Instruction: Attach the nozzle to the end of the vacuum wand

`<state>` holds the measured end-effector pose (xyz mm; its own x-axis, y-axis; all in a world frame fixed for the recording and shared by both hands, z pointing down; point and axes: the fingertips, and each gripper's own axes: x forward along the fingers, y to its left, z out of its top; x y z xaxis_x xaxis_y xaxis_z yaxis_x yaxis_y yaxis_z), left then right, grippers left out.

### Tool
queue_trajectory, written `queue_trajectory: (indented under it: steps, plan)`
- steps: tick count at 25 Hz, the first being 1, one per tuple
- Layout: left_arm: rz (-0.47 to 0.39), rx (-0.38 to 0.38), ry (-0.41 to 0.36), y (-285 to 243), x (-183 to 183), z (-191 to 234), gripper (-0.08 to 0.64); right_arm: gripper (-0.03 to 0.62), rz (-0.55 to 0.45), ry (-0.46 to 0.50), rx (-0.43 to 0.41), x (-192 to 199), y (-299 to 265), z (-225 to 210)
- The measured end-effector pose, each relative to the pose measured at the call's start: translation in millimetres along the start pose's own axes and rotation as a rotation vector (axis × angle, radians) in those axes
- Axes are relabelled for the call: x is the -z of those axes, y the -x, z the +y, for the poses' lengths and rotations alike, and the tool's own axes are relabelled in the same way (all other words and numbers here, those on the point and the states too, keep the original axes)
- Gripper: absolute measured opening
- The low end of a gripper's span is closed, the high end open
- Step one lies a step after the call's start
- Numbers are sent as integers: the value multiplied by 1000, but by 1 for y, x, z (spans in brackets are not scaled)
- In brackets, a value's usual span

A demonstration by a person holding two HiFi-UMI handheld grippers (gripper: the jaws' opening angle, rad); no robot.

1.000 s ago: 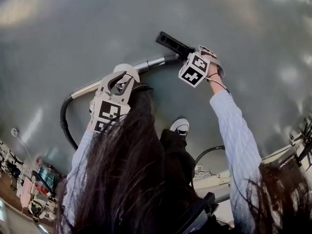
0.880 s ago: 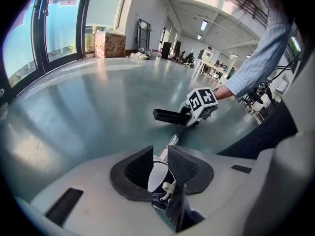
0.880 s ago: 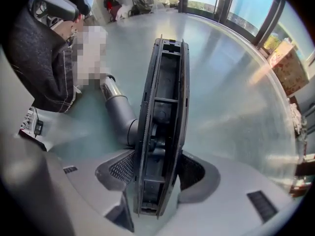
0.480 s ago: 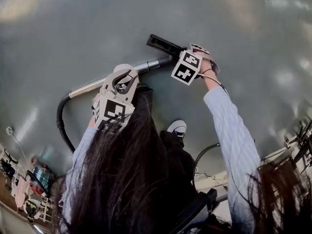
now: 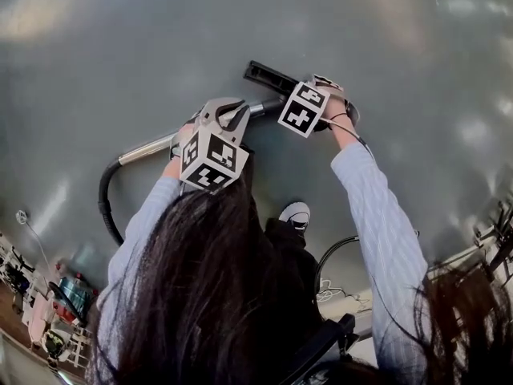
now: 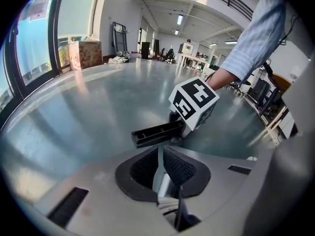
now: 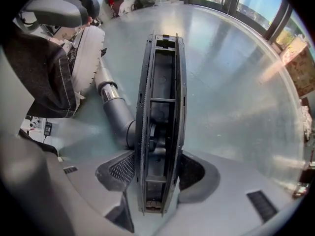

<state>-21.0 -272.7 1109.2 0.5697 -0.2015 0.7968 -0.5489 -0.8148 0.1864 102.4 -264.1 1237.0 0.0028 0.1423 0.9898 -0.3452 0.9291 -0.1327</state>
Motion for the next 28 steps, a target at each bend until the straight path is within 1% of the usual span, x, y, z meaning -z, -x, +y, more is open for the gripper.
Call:
queue_trajectory:
  steps: [4,7,9,13,16,20,23,25,28]
  plan:
    - [15,19,49,-2,4,-14,37,241,26,-14,33,-1,2,0]
    - [52,15,36,7,15,-14,38,241,16,-1,74,-1,4,2]
    - [72,9,28,17,20,-11,38,241,5,-6,83,2,8,0]
    - [87,-1,69,38,25,-9,38,241,-33,-107,120,17,32,-11]
    - [96,1,80,56,21,-10,38,241,-98,-195,139,17,62,-9]
    - [84,7,121,81,-4,-18,38,241,-204,-288,103,9,111,6]
    - [83,18,147,105,-25,-25,38,241,-285,-362,30,-3,150,25]
    - [83,25,167,121,-39,-30,38,241,-341,-427,-28,-11,178,37]
    - [75,18,186,145,-60,-37,38,239,-416,-504,-69,-19,226,47]
